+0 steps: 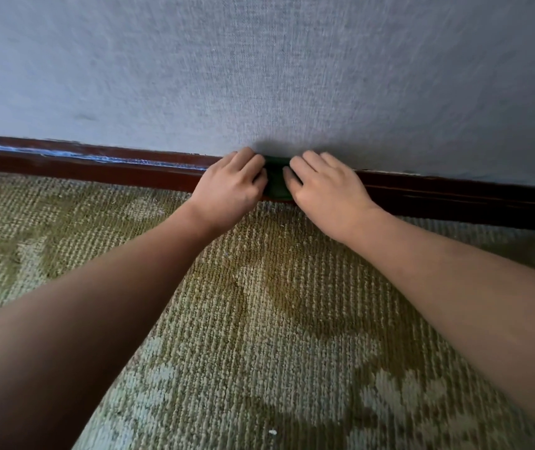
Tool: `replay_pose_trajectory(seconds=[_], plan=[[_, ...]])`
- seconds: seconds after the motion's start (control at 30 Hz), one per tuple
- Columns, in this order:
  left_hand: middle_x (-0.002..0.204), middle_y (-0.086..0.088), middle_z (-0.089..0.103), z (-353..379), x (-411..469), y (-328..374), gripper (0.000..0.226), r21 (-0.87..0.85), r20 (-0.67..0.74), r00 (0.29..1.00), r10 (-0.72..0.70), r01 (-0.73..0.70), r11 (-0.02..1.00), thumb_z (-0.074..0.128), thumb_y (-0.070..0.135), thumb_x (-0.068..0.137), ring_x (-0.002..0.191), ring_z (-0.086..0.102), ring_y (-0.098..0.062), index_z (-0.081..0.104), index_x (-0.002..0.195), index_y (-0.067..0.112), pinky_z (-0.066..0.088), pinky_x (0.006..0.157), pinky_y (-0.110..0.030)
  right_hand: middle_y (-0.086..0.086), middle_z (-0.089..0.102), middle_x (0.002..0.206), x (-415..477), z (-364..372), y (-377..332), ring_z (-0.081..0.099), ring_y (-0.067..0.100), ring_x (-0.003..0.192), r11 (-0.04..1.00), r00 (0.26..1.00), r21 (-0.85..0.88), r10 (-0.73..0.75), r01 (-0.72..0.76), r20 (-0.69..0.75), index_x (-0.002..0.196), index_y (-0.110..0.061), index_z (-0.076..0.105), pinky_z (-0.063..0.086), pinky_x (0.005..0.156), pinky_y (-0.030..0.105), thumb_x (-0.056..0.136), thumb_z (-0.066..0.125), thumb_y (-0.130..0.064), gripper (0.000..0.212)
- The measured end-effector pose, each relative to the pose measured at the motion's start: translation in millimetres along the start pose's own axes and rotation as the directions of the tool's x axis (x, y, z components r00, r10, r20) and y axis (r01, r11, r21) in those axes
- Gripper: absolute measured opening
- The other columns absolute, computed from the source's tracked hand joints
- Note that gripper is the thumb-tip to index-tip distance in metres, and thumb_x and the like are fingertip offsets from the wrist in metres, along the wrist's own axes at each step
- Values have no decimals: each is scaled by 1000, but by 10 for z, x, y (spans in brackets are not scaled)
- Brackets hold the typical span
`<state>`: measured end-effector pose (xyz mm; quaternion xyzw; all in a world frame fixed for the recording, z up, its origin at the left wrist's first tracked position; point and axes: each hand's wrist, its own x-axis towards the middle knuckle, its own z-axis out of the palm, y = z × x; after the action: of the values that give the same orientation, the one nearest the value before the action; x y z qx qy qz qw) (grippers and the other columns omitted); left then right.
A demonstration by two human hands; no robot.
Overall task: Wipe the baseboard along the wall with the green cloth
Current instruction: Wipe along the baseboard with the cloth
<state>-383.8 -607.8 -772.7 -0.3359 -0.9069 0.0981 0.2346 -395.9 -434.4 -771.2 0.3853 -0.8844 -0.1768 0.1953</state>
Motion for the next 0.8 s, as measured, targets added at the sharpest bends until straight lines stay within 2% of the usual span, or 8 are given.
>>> replay_pose_trajectory(seconds=[0.27, 0.33, 0.43, 0.57, 0.67, 0.77, 0.8], plan=[[72, -19, 61, 179, -105, -9, 10, -83, -20, 1000, -10, 9, 997, 57, -6, 73, 65, 60, -30, 66, 77, -9, 53, 57, -34, -9, 64, 96, -14, 104, -101, 60, 10, 92, 999, 997, -1, -34, 34, 69, 99, -20, 71, 45, 83, 21, 79, 63, -21, 22], [71, -19, 60, 169, -105, -27, 10, -109, -18, 999, -30, 28, 994, 56, -7, 74, 64, 59, -30, 65, 76, -8, 52, 57, -35, -3, 59, 109, 5, 63, -91, 54, 15, 103, 998, 992, -18, -65, 67, 106, 110, -16, 65, 41, 91, 25, 85, 54, -16, 27], [69, -17, 60, 129, -73, -23, 8, -150, 0, 996, -88, 87, 985, 58, -8, 71, 65, 59, -30, 66, 72, -6, 48, 54, -33, 9, 45, 125, 80, 46, -80, 38, 27, 116, 995, 976, 86, -73, 57, 207, 123, -3, 49, 30, 98, 34, 91, 42, -6, 32], [65, -15, 59, 54, -72, 35, 12, -197, 87, 982, -169, 183, 963, 69, -15, 60, 63, 58, -29, 65, 63, -4, 48, 50, -31, 11, 43, 126, 131, -70, -105, 34, 29, 118, 984, 963, 177, -45, -3, 265, 125, -2, 47, 27, 98, 35, 91, 39, -4, 35], [66, -16, 59, 1, -174, 116, 15, -196, 143, 980, -139, 166, 967, 72, -15, 56, 62, 58, -30, 66, 67, -5, 50, 51, -32, 11, 42, 123, 52, -116, -142, 34, 28, 117, 985, 962, 165, -94, 52, 255, 126, -1, 45, 28, 96, 34, 92, 37, -4, 35], [68, -16, 59, -28, -225, 185, 6, -173, 136, 982, -130, 152, 973, 64, -9, 67, 62, 58, -30, 67, 71, -6, 50, 54, -32, 10, 43, 121, -28, -158, -141, 37, 26, 115, 989, 964, 116, -119, 94, 238, 127, -1, 43, 31, 95, 32, 92, 36, -4, 36], [68, -16, 59, -27, -214, 183, 10, -156, 110, 986, -128, 144, 977, 57, -5, 72, 63, 58, -29, 67, 71, -5, 49, 54, -31, 8, 44, 120, -47, -173, -129, 38, 25, 115, 991, 968, 92, -113, 94, 226, 128, -2, 43, 32, 94, 32, 92, 36, -5, 37]])
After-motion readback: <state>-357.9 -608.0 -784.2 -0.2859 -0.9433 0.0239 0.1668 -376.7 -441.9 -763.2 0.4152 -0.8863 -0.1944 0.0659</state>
